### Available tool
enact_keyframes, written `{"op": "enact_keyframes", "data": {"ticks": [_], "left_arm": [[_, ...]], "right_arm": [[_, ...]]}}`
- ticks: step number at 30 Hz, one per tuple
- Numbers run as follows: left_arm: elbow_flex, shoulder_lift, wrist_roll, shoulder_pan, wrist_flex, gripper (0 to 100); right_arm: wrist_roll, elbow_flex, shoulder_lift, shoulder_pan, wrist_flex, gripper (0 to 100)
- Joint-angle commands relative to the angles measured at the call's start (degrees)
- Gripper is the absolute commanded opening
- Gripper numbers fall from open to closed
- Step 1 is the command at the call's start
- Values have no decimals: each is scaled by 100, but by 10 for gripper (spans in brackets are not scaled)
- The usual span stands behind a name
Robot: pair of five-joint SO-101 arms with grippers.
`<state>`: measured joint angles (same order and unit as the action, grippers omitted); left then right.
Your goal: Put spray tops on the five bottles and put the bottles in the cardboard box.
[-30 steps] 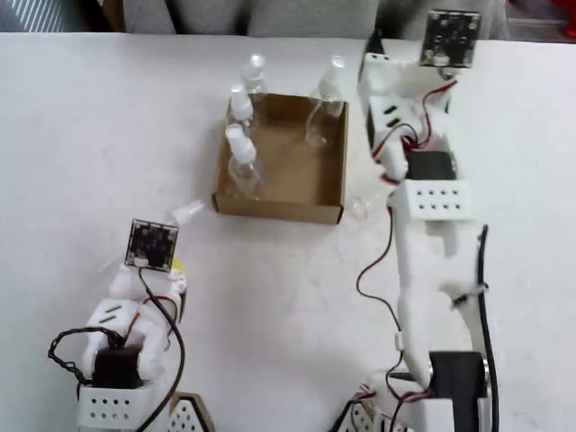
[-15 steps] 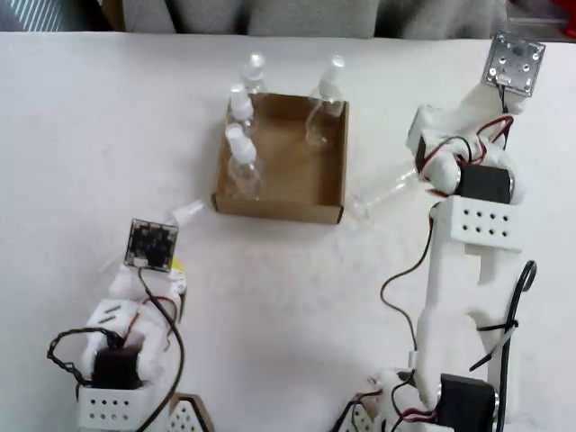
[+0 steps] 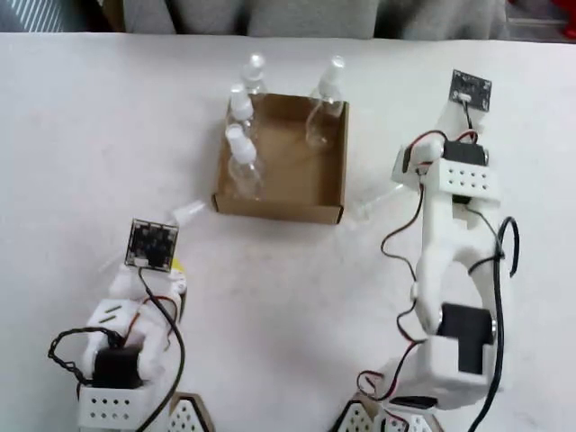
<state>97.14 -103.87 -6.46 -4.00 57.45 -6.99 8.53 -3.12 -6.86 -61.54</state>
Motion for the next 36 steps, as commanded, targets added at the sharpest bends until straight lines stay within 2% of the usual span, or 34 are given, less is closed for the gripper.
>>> {"op": "enact_keyframes", "data": {"ticks": [1,4,8,11,25,36], "left_arm": [[-9,-48,-70,-57,9,24],[-9,-48,-70,-57,9,26],[-9,-48,-70,-57,9,26],[-9,-48,-70,-57,0,27],[-9,-48,-70,-57,9,27],[-9,-48,-70,-57,9,27]], "right_arm": [[-316,-1310,-453,66,-857,92],[-378,-2075,-884,75,-1411,111],[-659,-2963,-1393,330,-2237,196],[-862,-3455,-1780,488,-2527,215],[-2286,-5196,-3538,400,-2527,215],[-2347,-6690,-5033,-4,-2527,215]]}}
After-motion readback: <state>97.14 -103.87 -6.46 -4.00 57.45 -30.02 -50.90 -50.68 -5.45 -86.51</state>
